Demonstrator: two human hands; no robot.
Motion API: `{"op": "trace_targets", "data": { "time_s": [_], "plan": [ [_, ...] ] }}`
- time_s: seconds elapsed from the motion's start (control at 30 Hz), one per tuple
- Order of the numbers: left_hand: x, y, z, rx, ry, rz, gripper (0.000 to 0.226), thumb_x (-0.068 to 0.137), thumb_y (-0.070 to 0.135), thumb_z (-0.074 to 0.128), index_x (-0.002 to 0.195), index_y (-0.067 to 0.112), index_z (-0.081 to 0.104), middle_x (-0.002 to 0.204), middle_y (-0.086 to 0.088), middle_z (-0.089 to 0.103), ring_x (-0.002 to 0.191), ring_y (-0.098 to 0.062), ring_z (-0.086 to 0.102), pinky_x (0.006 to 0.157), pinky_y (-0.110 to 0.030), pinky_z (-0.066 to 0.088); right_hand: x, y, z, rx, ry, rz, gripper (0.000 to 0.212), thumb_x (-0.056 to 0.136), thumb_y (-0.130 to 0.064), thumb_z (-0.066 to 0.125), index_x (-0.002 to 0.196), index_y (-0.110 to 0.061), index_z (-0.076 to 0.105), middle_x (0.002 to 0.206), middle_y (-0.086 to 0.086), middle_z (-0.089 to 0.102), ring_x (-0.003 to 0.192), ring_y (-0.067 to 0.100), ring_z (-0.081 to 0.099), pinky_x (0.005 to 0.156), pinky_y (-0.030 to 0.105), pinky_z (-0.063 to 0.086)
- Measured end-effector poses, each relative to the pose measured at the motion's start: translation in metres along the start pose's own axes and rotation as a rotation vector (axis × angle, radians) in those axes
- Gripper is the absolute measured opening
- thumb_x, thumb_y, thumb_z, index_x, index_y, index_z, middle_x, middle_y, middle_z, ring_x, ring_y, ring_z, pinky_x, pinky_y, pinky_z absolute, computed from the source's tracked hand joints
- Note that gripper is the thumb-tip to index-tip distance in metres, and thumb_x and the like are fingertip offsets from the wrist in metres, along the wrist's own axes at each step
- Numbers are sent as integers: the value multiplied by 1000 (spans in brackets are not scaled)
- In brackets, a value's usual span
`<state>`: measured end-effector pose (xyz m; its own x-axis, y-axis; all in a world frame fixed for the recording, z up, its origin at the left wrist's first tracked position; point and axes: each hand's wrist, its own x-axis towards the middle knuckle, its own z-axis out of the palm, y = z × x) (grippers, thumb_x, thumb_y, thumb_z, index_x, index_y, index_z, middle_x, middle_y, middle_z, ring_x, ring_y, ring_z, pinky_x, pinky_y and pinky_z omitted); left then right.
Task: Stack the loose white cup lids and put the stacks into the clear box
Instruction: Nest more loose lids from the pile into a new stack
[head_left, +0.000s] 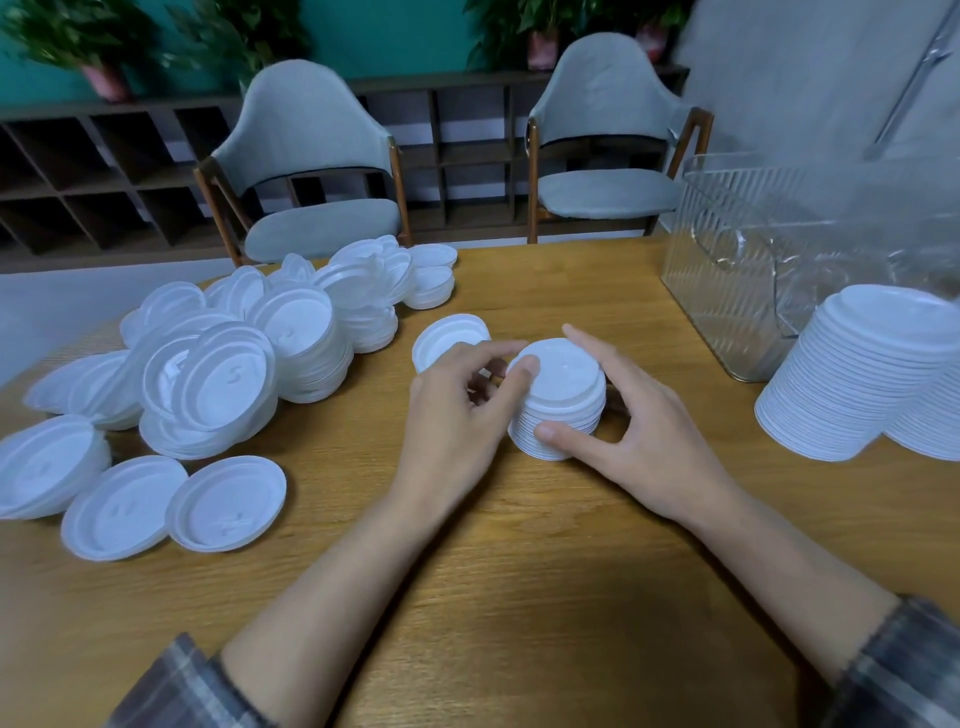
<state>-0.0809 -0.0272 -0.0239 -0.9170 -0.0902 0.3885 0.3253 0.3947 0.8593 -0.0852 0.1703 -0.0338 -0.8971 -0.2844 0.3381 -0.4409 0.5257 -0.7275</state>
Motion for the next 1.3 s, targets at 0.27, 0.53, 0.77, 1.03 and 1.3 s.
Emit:
{"op": "trace_targets", "data": {
  "time_s": [0.27,0.53,0.77,1.03,1.3],
  "plan": [
    [1,-3,-1,70,-6,48,24,92,41,78,112,28,81,91,6,70,76,-10,63,71,-17,46,-2,3,-1,17,-20,33,99,73,-62,83,159,-45,35,154,-24,48,141,-8,40,120,33,38],
    [12,-9,-24,276,80,221,22,95,42,74,107,25,80,98,12,70,88,-9,64,76,-16,43,-1,2,0,-20,-5,18,92,76,-54,85,156,-43,41,145,-28,51,136,-13,41,110,8,31],
    [28,-26,-54,536,-113,196,26,93,18,76,118,25,78,100,14,77,95,-5,70,88,-38,57,-1,0,-1,-24,-18,44,93,74,-63,80,155,-48,38,144,-35,47,135,-17,37,109,11,30],
    [29,-19,-50,343,12,79,26,82,18,89,107,21,79,84,12,71,84,-4,65,76,-19,51,-1,1,-1,-30,-31,50,94,75,-63,81,157,-48,36,147,-33,46,138,-12,37,109,11,29],
    [22,10,-45,-69,146,-28,20,92,20,79,112,24,79,96,7,73,90,-12,72,86,-32,62,-1,0,0,-14,-22,36,89,83,-58,77,159,-39,36,140,-29,50,134,-11,41,102,-1,26]
  ]
}}
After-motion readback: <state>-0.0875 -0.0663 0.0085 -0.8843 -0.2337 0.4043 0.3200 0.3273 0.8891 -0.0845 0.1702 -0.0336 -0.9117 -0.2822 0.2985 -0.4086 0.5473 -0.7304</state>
